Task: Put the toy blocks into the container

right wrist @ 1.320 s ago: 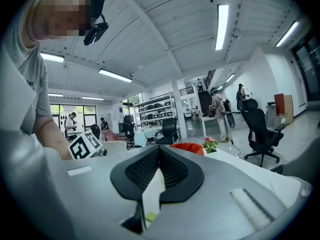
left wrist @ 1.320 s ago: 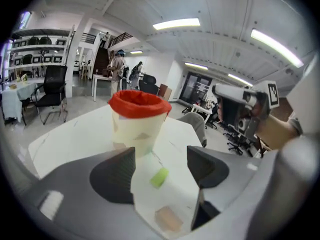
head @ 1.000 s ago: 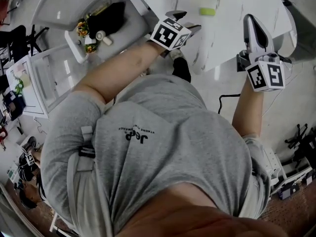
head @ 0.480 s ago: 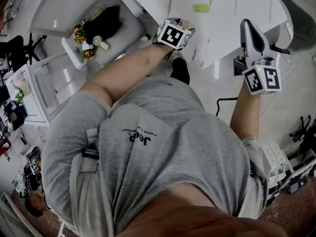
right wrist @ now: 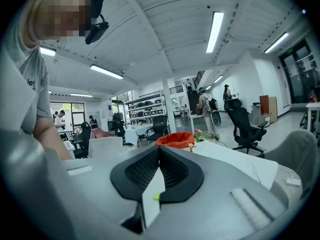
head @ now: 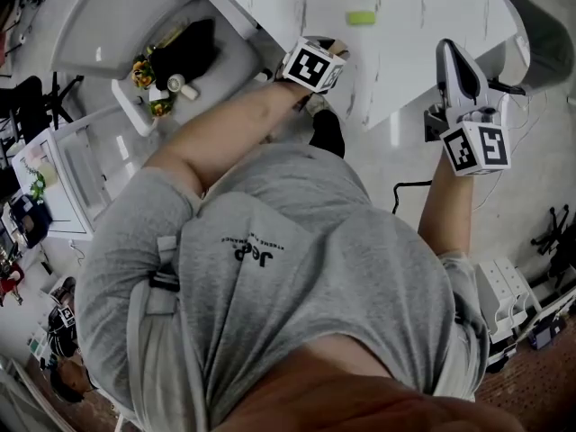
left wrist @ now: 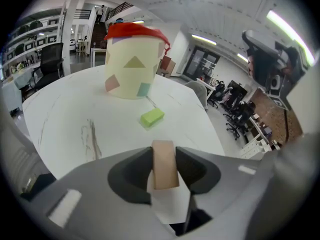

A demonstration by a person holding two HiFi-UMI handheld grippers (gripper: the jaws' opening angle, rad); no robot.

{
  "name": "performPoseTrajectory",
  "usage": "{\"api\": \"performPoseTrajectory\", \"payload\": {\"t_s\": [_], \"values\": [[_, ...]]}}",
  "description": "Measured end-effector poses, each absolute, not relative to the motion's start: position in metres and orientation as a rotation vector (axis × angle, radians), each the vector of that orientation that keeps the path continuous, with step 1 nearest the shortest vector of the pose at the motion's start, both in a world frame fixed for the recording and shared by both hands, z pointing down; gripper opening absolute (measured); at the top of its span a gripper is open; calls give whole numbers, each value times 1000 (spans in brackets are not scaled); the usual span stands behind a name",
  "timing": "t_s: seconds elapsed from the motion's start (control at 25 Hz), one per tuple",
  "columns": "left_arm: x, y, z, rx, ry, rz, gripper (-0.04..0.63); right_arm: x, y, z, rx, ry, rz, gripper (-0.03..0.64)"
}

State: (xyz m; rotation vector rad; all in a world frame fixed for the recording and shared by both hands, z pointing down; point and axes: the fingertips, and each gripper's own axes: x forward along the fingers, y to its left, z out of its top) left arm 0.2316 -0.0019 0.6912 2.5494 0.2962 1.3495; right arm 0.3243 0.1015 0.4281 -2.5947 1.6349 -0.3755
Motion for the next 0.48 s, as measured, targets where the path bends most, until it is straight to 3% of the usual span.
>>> {"api": "performPoseTrajectory", "payload": {"t_s": [0.48], "values": [[307,-49,585,2705,371,1091,202,361,67,411,-2556,1672,-331,3]]}}
